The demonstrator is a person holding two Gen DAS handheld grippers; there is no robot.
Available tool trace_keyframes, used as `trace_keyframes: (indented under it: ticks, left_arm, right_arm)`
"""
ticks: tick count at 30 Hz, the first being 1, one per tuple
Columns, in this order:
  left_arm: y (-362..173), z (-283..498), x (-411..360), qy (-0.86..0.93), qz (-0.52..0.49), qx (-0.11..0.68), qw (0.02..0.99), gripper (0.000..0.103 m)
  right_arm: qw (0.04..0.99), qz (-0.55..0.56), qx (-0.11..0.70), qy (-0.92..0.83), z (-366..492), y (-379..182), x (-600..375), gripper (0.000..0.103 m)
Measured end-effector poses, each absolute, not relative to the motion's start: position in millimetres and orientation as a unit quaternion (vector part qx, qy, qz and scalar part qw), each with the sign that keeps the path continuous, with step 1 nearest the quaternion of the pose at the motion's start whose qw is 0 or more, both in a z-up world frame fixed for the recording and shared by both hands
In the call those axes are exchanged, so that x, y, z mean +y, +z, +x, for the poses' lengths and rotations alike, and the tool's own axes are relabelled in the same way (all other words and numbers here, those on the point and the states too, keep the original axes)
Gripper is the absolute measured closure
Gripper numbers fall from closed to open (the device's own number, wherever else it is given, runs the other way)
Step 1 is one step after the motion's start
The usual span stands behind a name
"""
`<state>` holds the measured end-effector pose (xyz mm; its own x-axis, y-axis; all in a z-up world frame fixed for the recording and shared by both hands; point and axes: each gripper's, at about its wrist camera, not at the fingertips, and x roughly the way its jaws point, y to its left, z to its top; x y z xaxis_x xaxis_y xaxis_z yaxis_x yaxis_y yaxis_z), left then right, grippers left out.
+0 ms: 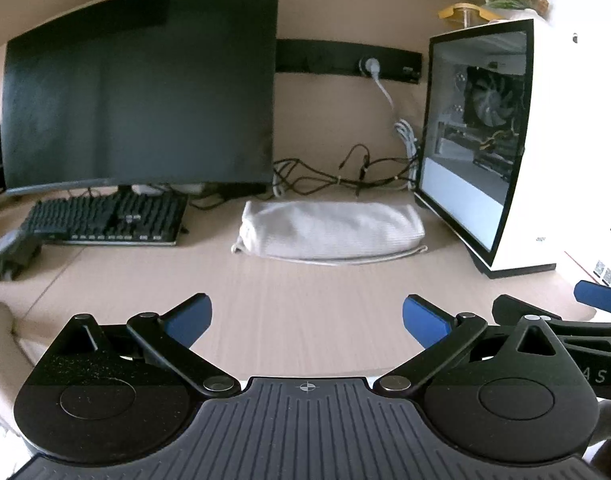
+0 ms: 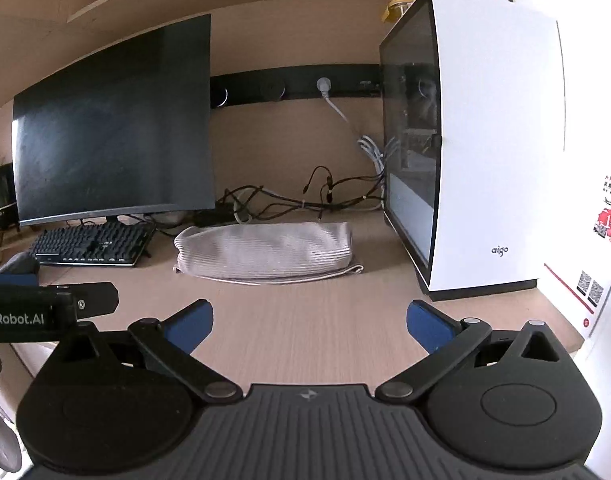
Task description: Fold clothes
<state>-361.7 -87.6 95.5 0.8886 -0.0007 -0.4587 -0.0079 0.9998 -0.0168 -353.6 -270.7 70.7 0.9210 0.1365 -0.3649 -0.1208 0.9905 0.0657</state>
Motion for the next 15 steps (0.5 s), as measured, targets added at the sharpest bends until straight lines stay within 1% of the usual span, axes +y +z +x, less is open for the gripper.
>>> trace_keyframes:
  ticks: [8, 15]
  left_arm:
    - [88.9, -374.2, -90.7, -0.007, -0.021, 0.247, 0.969, 0.0]
    - [85.8, -372.1, -91.5, -0.009, -0.033, 0.262, 0.965, 0.0]
  right_arm:
    - [0.975, 0.012, 0.212, 0.065, -362.5, 62.8, -274.0, 0.0]
    - [0.975, 0.004, 0.215, 0.064, -364.0, 61.3, -274.9, 0.0]
